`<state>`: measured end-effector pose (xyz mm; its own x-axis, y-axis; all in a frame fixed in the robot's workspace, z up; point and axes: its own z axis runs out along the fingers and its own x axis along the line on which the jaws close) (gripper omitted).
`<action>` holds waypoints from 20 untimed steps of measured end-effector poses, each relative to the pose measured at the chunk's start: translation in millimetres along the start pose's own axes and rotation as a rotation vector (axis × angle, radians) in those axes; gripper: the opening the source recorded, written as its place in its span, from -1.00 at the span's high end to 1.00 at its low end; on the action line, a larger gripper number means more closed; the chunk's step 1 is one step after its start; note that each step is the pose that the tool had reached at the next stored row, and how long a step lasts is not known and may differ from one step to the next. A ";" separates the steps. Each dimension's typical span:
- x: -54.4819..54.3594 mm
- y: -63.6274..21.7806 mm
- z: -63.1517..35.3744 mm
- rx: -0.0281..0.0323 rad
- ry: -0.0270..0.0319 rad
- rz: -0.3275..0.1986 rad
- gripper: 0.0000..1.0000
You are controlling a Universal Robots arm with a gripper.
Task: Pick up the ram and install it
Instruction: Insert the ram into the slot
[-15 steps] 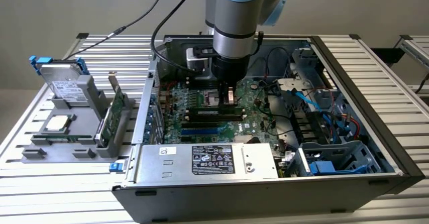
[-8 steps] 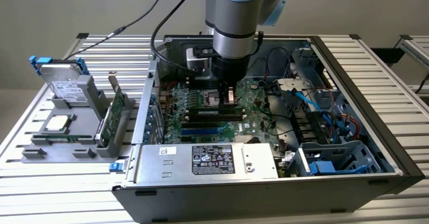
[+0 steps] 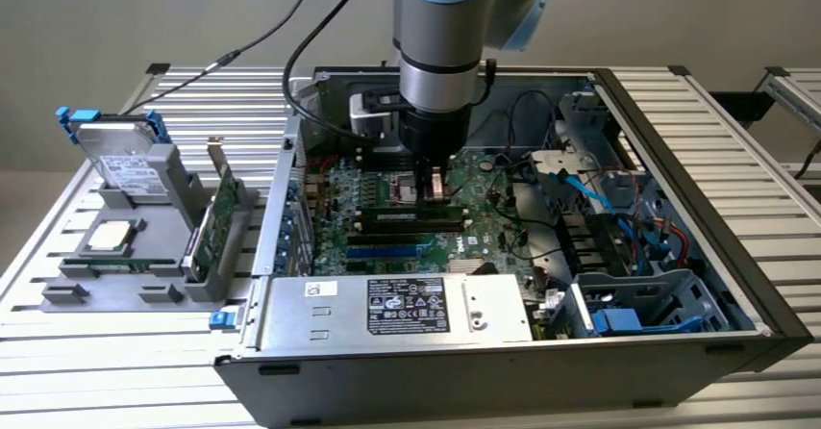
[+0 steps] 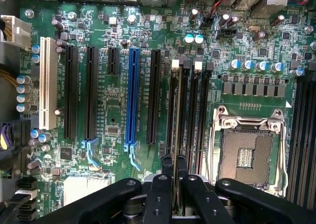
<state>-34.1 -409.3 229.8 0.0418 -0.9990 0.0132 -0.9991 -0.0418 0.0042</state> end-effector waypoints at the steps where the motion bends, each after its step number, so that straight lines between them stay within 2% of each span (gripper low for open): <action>1: 0.0 0.0 0.3 0.0001 0.0005 0.001 0.73; 8: 0.0 -0.1 0.8 0.0000 0.0041 0.008 0.73; 20: 0.1 -1.0 1.8 0.0001 0.0059 0.010 0.73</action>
<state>-33.1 -409.3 228.0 0.0314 -0.9993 0.0191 -0.9995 -0.0313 0.0039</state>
